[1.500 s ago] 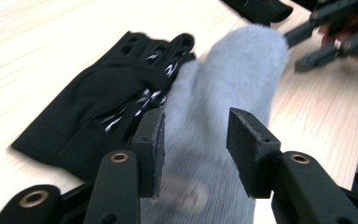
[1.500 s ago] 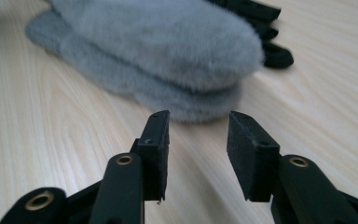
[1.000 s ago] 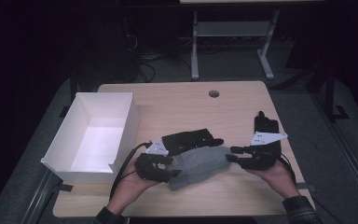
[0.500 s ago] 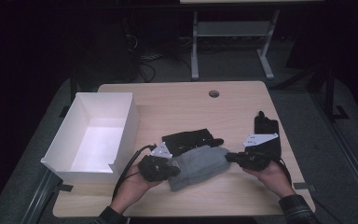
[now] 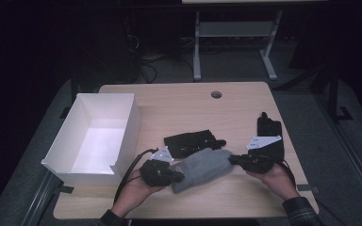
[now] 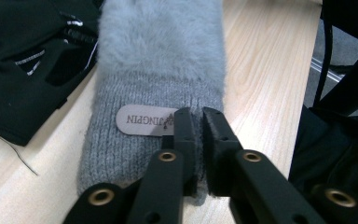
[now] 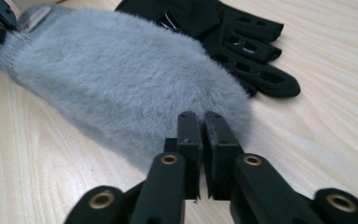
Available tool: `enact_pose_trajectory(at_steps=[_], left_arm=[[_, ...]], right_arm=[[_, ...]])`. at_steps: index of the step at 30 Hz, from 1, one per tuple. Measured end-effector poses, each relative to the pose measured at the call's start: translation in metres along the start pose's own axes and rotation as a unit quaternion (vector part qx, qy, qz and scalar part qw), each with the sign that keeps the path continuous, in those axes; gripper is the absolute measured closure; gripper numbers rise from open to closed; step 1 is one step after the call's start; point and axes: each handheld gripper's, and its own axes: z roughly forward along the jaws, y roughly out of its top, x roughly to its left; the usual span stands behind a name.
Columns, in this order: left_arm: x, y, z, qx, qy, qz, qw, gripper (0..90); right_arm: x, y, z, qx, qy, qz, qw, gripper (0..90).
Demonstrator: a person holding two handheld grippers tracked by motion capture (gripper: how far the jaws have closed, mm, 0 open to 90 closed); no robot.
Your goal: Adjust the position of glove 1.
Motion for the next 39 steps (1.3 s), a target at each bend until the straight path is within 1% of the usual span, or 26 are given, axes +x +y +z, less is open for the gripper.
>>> enact_pose_trajectory(at_steps=[2,4,5,6,7,8,9,10,11,12,13,14,15,16,17,18,19,20,22,23,25,27,29,31,36,39], left_arm=[[0.000,0.002,-0.005,-0.009,0.003,0.004,1.0000,78.6],[0.002,0.006,-0.014,-0.037,0.009,0.003,0.9993,74.3],[0.004,0.008,-0.018,-0.046,0.011,0.001,0.9989,74.3],[0.004,0.008,-0.018,-0.046,0.011,0.001,0.9989,74.5],[0.008,0.012,-0.024,-0.059,0.031,-0.005,0.9978,77.3],[0.008,0.012,-0.024,-0.059,0.031,-0.005,0.9978,80.5],[0.012,0.014,-0.026,-0.060,0.045,-0.011,0.9972,80.5],[0.019,0.016,-0.026,-0.058,0.066,-0.024,0.9959,89.6],[0.025,0.016,-0.024,-0.051,0.075,-0.029,0.9954,89.6],[0.031,0.016,-0.019,-0.050,0.078,-0.042,0.9948,89.7],[0.031,0.016,-0.019,-0.050,0.078,-0.042,0.9948,89.7],[0.042,0.015,-0.011,-0.037,0.085,-0.050,0.9944,89.7],[0.042,0.015,-0.011,-0.037,0.085,-0.050,0.9944,89.7],[0.052,0.013,-0.001,-0.019,0.084,-0.057,0.9947,89.7],[0.057,0.011,0.007,-0.011,0.077,-0.067,0.9947,89.7],[0.057,0.011,0.007,-0.011,0.077,-0.067,0.9947,89.7],[0.059,0.009,0.010,-0.005,0.073,-0.071,0.9948,89.7],[0.060,0.005,0.016,0.011,0.061,-0.073,0.9954,89.7],[0.060,0.001,0.019,0.024,0.055,-0.071,0.9957,89.7],[0.059,0.000,0.021,0.021,0.053,-0.078,0.9954,89.7],[0.060,-0.001,0.020,0.025,0.048,-0.075,0.9957,89.7],[0.060,-0.003,0.019,0.026,0.036,-0.080,0.9958,89.7],[0.059,-0.004,0.019,0.021,0.033,-0.084,0.9957,89.7],[0.056,-0.006,0.019,0.022,0.017,-0.091,0.9955,89.7],[0.047,-0.009,0.018,0.027,-0.004,-0.088,0.9958,89.7],[0.039,-0.010,0.019,0.027,-0.013,-0.085,0.9959,89.7]], right_arm=[[-0.001,0.000,-0.002,-0.005,0.002,0.001,1.0000,74.0],[-0.001,0.000,-0.007,-0.016,0.004,0.012,0.9998,70.7],[-0.001,0.000,-0.010,-0.021,0.003,0.011,0.9997,70.4],[0.000,0.000,-0.013,-0.025,0.001,0.010,0.9996,70.4],[0.001,-0.001,-0.016,-0.026,-0.002,0.011,0.9996,70.7],[0.001,-0.001,-0.016,-0.026,-0.002,0.011,0.9996,70.7],[0.002,-0.002,-0.019,-0.027,-0.005,0.011,0.9996,71.6],[0.006,-0.005,-0.025,-0.029,-0.008,0.014,0.9995,80.2],[0.007,-0.006,-0.027,-0.028,-0.009,0.015,0.9995,83.4],[0.009,-0.009,-0.029,-0.027,-0.009,0.012,0.9995,86.5],[0.010,-0.012,-0.031,-0.021,-0.010,0.011,0.9997,88.5],[0.012,-0.015,-0.031,-0.013,-0.010,0.010,0.9998,90.0],[0.012,-0.015,-0.031,-0.013,-0.010,0.010,0.9998,90.0],[0.015,-0.021,-0.024,0.010,-0.002,0.008,0.9999,90.0],[0.016,-0.022,-0.022,0.017,0.001,0.008,0.9998,90.0],[0.016,-0.022,-0.022,0.017,0.001,0.008,0.9998,90.0],[0.021,-0.024,-0.009,0.041,0.009,0.002,0.9991,90.0],[0.022,-0.024,-0.003,0.050,0.009,-0.002,0.9987,90.0],[0.023,-0.023,0.005,0.059,0.013,-0.008,0.9982,90.0],[0.023,-0.022,0.008,0.062,0.011,-0.009,0.9980,90.0],[0.023,-0.021,0.011,0.061,0.011,-0.009,0.9980,90.0],[0.021,-0.019,0.015,0.064,0.006,-0.015,0.9978,90.0],[0.021,-0.019,0.016,0.063,0.007,-0.013,0.9979,90.0],[0.018,-0.018,0.018,0.067,0.005,-0.010,0.9977,90.0],[0.015,-0.017,0.020,0.068,0.004,-0.005,0.9977,90.0],[0.013,-0.017,0.021,0.068,0.002,-0.009,0.9976,90.0]])
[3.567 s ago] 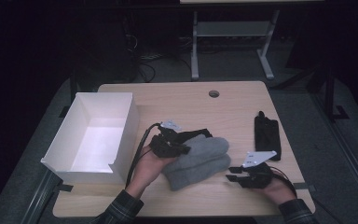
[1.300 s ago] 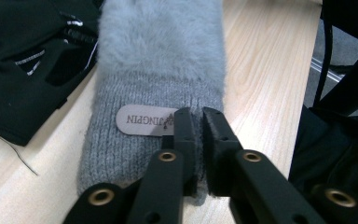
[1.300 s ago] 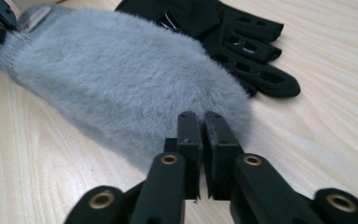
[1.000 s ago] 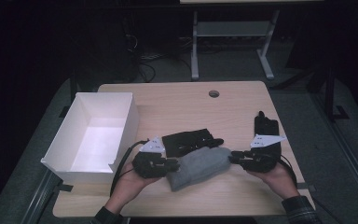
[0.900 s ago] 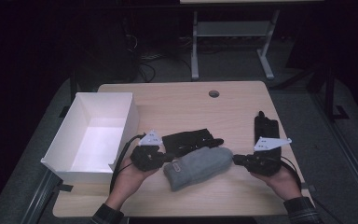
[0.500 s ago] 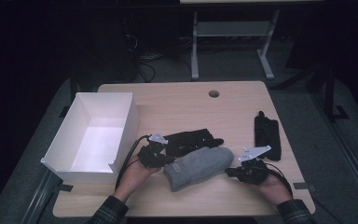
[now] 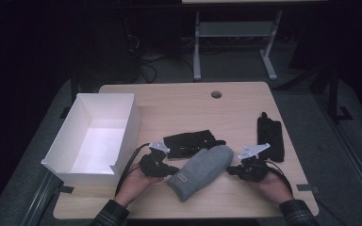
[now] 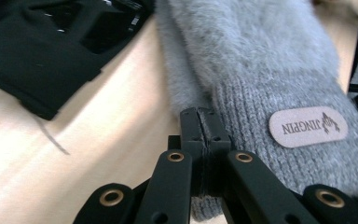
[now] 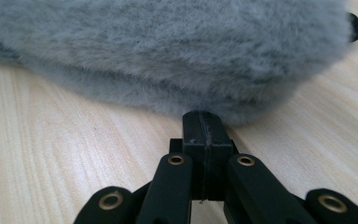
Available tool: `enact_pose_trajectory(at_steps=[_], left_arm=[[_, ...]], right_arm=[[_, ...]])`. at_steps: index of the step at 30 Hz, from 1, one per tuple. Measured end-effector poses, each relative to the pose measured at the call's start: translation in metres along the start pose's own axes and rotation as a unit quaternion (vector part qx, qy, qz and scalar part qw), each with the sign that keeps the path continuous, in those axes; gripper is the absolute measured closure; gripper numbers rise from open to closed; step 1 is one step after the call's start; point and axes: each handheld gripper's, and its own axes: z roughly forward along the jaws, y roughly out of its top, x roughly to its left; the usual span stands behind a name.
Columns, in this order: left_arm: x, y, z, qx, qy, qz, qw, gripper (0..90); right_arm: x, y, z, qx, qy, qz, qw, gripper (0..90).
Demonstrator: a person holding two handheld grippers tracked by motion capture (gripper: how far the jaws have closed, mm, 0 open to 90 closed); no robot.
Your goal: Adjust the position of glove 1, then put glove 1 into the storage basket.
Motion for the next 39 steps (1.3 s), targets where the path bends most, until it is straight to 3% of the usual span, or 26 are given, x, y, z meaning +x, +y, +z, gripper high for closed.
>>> enact_pose_trajectory(at_steps=[12,20,25,31,33,36,39], left_arm=[[-0.019,-0.003,0.007,0.013,-0.018,0.015,0.9996,89.4],[-0.013,0.001,-0.008,-0.018,0.008,0.012,0.9997,69.9],[-0.012,0.018,-0.021,-0.047,0.016,0.030,0.9983,48.5],[-0.020,0.034,-0.014,-0.056,0.008,0.048,0.9972,23.8],[-0.022,0.041,-0.007,-0.056,0.005,0.050,0.9971,21.6],[-0.024,0.054,0.008,-0.046,0.001,0.056,0.9974,14.4],[-0.027,0.061,0.021,-0.042,-0.001,0.061,0.9972,13.4]], right_arm=[[-0.002,0.004,0.004,-0.001,-0.001,-0.007,1.0000,90.0],[-0.007,0.001,-0.002,-0.008,-0.007,0.003,0.9999,87.2],[-0.014,-0.007,-0.013,-0.026,-0.016,0.015,0.9994,66.4],[-0.016,-0.019,-0.019,-0.039,-0.037,0.018,0.9984,41.6],[-0.015,-0.020,-0.019,-0.035,-0.039,0.022,0.9984,39.1],[-0.012,-0.026,-0.017,-0.031,-0.043,0.012,0.9985,30.2],[-0.011,-0.028,-0.015,-0.036,-0.043,0.000,0.9984,25.0]])
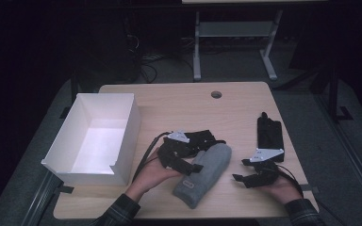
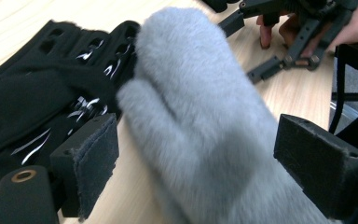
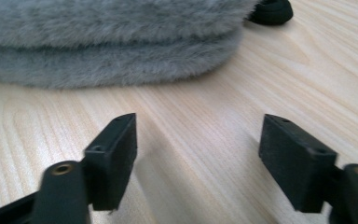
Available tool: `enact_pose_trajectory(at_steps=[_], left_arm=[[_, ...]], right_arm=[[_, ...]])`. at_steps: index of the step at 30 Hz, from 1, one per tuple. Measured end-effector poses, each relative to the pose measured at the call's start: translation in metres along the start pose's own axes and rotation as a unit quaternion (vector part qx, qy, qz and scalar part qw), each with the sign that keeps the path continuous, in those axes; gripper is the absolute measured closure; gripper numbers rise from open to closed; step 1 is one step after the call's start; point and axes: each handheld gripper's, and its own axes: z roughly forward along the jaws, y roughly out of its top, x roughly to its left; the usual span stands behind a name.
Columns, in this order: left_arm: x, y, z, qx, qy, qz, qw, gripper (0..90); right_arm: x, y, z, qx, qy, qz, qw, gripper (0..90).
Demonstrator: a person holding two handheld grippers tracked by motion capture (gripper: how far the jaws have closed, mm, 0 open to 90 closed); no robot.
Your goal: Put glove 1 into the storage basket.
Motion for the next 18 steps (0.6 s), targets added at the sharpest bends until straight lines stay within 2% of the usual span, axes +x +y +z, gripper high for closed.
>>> enact_pose_trajectory(at_steps=[3,4,10,12,18], left_arm=[[-0.001,0.002,0.009,0.007,0.000,0.003,1.0000,13.0],[-0.001,0.003,0.017,0.015,0.000,0.005,0.9999,13.0],[-0.001,0.000,0.032,0.031,0.009,0.005,0.9995,12.8],[0.000,-0.004,0.040,0.047,0.017,0.011,0.9987,12.7],[0.001,-0.012,0.054,0.060,0.000,0.008,0.9982,12.6]], right_arm=[[0.003,-0.002,0.002,-0.005,-0.004,-0.007,0.9999,21.7],[0.006,-0.002,0.005,-0.007,-0.012,-0.025,0.9996,18.8],[0.008,-0.001,0.006,-0.006,-0.013,-0.023,0.9996,17.7],[0.008,-0.001,0.006,-0.005,-0.013,-0.022,0.9997,17.7],[0.008,-0.001,0.006,-0.006,-0.013,-0.022,0.9997,17.7]])
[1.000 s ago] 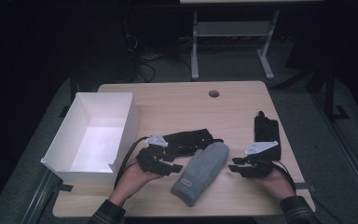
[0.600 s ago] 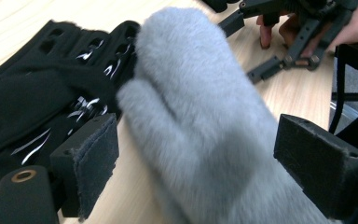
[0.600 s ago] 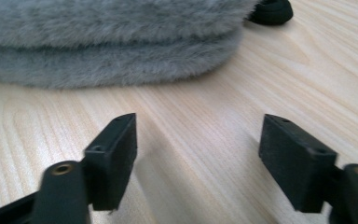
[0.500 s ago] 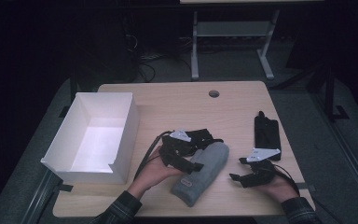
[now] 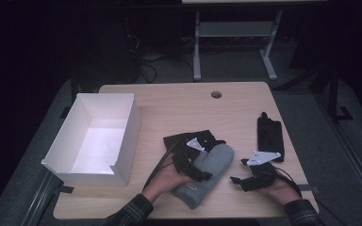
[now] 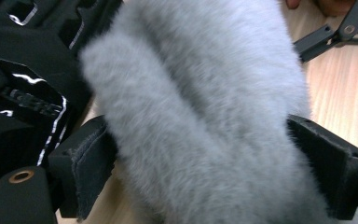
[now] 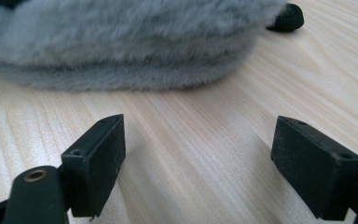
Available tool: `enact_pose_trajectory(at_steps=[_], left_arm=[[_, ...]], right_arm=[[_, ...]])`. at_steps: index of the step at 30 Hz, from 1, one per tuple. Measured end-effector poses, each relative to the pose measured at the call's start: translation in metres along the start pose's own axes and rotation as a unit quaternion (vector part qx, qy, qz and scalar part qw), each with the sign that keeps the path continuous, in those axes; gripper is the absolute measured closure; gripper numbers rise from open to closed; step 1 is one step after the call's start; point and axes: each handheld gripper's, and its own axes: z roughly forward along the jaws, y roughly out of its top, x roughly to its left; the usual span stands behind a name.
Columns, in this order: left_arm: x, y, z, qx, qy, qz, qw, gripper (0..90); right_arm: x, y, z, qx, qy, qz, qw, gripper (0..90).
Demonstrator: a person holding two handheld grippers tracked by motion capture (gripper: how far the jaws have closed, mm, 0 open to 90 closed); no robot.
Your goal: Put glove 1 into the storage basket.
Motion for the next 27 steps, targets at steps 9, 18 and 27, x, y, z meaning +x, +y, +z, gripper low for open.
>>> enact_pose_trajectory(at_steps=[9,18,27], left_arm=[[0.0022,-0.0019,0.0053,0.009,-0.023,-0.003,0.9997,19.0],[0.0044,-0.0015,0.0050,0.016,-0.072,-0.017,0.9972,54.5],[0.0076,-0.0006,-0.0024,0.002,-0.089,-0.032,0.9955,64.7]], right_arm=[[0.0003,-0.0006,-0.0004,-0.001,-0.001,0.000,1.0000,17.7],[0.0004,-0.0005,-0.0003,0.000,0.000,0.000,1.0000,17.0],[-0.0001,-0.0001,0.0004,0.002,-0.002,-0.001,1.0000,14.6]])
